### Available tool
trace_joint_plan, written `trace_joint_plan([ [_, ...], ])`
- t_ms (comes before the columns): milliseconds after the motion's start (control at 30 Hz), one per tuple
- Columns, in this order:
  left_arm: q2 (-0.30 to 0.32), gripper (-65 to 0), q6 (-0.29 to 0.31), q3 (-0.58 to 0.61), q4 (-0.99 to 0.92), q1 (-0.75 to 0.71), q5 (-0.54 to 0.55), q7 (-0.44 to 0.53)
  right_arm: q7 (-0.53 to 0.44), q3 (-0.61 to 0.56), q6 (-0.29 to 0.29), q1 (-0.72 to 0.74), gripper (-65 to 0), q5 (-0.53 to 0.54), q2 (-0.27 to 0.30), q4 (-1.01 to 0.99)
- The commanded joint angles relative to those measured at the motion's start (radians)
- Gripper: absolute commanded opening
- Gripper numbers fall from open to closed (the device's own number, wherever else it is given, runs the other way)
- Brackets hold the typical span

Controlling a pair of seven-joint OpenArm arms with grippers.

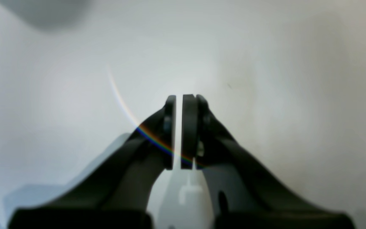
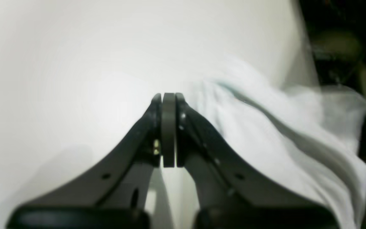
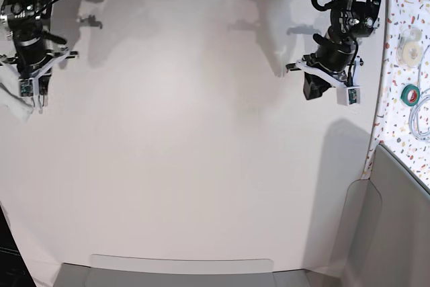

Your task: Layout the t-shirt on the table in an organized manner, then fold the t-shirt properly

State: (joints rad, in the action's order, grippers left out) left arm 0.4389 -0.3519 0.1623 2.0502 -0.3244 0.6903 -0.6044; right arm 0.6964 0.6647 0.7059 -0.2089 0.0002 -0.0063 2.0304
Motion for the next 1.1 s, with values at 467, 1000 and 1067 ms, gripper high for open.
trace_joint_plan([
  [467, -0.162, -65.0, -0.002, -0.106, 0.01, -0.25, -0.714, 0.66, -0.706, -0.222, -0.351, -0.217, -65.0, -0.259, -0.129, 0.022],
  [1000, -0.364, -65.0, -0.002, -0.442, -0.085, -0.56, -0.765, 0.977, -1.121, -0.253, -0.352, -0.639, -65.0, -0.248, -0.151, -0.012],
  [1067, -0.364, -65.0, -0.002, -0.481, -0.125, -0.559, -0.763, 0.978, -1.121, -0.254, -0.351, -0.68, -65.0, -0.19, -0.151, -0.044],
])
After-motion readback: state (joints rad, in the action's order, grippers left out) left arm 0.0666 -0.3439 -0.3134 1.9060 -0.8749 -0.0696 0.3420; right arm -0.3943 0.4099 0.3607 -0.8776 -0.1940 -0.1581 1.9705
